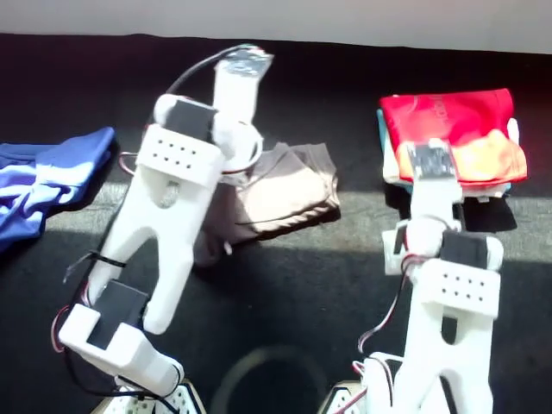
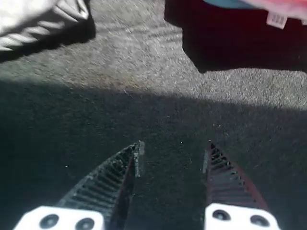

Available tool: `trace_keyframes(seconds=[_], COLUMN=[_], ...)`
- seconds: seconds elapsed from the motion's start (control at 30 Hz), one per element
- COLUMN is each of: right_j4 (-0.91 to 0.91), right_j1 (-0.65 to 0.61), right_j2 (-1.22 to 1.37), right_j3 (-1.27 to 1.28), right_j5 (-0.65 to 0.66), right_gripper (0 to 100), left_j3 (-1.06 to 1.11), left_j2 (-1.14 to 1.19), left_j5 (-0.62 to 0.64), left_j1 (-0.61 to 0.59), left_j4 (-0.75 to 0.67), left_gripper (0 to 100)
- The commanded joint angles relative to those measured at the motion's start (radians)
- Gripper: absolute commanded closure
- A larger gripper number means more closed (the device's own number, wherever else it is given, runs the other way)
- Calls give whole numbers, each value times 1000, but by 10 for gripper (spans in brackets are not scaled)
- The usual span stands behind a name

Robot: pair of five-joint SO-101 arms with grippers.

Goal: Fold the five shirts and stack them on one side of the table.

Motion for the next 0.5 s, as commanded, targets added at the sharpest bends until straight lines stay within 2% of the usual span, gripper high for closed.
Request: trace_keyframes(seconds=[0.0, 0.1, 0.23, 0.47], right_j4=[-124, -206, -278, -387], right_j1=[122, 213, 251, 249], right_j2=[-125, -214, -328, -495], right_j3=[259, 421, 593, 842], right_j5=[68, 138, 186, 190], right_gripper=[803, 803, 803, 803], left_j3=[-33, -38, -47, -265], left_j2=[-50, -18, 99, 331], left_j5=[0, 0, 0, 0], left_j1=[74, 114, 140, 197], left_j4=[-143, -236, -336, -344], left_gripper=[991, 991, 991, 991])
